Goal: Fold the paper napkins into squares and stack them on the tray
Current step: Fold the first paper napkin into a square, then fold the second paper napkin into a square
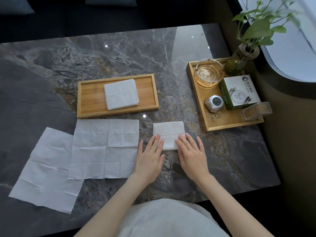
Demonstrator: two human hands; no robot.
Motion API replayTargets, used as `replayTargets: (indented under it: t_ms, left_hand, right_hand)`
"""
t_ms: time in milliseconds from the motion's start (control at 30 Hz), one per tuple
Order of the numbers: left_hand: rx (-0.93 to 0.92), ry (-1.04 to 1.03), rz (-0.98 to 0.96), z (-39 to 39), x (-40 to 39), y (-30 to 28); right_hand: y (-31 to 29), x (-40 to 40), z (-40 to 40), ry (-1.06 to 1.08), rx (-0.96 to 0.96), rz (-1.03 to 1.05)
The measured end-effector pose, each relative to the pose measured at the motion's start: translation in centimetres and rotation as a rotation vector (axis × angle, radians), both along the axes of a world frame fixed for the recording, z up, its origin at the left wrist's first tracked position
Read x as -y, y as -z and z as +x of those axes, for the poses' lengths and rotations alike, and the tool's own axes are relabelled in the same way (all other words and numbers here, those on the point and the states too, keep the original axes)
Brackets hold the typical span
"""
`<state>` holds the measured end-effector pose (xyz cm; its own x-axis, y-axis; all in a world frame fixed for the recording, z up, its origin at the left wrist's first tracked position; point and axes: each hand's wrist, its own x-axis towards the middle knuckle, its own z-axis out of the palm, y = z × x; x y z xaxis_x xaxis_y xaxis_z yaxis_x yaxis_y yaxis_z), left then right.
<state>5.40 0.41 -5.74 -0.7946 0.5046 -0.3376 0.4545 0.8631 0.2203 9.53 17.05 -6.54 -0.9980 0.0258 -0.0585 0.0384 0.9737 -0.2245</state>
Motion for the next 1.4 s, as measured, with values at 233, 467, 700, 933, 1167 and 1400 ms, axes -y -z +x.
replayTargets:
  t_ms: [233, 467, 700, 933, 1167, 1400]
  left_hand:
    - [0.055, -0.066, 0.129, -1.0, -1.1, -0.8]
    - [-0.077, -0.572, 0.635, -3.1, 3.0, -3.9]
    - [-0.234, -0.758, 0.562, -6.0, 12.1, -3.0]
    - [-0.133, -0.484, 0.197, -5.7, 15.6, 1.0]
    - [-0.041, -0.462, 0.107, -5.1, 15.6, 2.2]
    - [-0.020, -0.531, 0.181, -6.0, 14.8, -0.5]
  right_hand:
    - [-0.8, 0.1, -1.6, 0.039, -0.022, -0.042]
    - [-3.3, 3.8, -6.0, 0.022, -0.220, -0.289]
    - [-2.7, 10.0, -9.9, 0.009, -0.260, -0.413]
    - [-0.1, 13.5, -10.6, 0.008, -0.043, -0.093]
    - [0.2, 14.0, -10.5, 0.072, -0.076, -0.173]
    - [-1.9, 14.3, -12.2, 0.116, 0.107, -0.363]
